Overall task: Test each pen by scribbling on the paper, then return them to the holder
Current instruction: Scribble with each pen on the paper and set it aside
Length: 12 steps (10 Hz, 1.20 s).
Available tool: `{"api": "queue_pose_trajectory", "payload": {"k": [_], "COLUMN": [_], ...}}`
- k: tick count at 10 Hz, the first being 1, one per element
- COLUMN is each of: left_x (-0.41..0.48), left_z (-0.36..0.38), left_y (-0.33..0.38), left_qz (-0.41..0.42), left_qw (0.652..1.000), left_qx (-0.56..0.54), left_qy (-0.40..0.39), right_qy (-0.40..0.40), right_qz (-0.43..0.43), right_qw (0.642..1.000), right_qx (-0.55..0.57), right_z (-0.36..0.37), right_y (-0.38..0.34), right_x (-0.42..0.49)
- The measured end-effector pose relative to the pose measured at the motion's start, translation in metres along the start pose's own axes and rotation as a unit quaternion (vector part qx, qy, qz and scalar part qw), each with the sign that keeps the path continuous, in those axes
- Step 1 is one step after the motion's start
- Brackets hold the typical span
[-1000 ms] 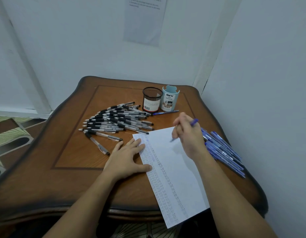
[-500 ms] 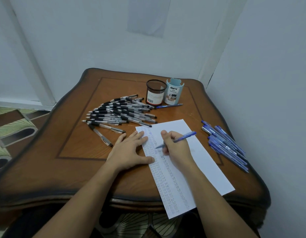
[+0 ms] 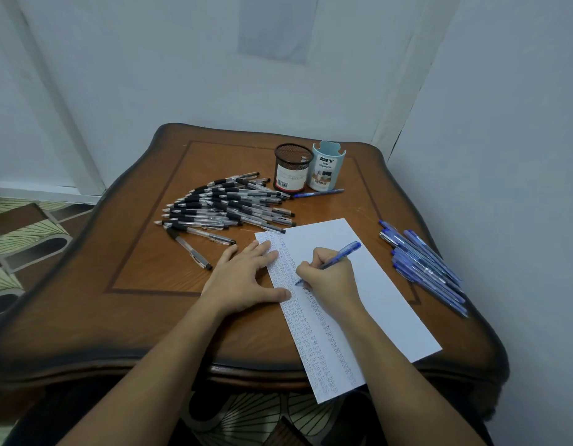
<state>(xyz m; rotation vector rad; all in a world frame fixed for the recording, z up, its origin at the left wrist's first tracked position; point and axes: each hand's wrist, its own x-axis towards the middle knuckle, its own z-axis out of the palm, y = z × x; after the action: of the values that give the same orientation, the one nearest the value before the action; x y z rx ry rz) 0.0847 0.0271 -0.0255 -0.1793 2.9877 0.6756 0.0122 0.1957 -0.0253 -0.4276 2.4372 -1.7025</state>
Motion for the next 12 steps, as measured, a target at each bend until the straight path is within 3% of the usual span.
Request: {"api": "queue_pose_trajectory", "payload": {"k": [12], "left_x": [-0.0020], "left_z": [-0.0025], "left_y": [0.0034], "left_qz": [-0.004], "left_qw": [1.000], "left_qx": [0.001], "left_qy": [-0.006], "right_qy": [0.005], "right_qz": [-0.003], "right_qw": [1.000], "right_qx": [0.006], "right_z": [0.0009], "right_y": [0.0024], "right_x": [0.0008]}}
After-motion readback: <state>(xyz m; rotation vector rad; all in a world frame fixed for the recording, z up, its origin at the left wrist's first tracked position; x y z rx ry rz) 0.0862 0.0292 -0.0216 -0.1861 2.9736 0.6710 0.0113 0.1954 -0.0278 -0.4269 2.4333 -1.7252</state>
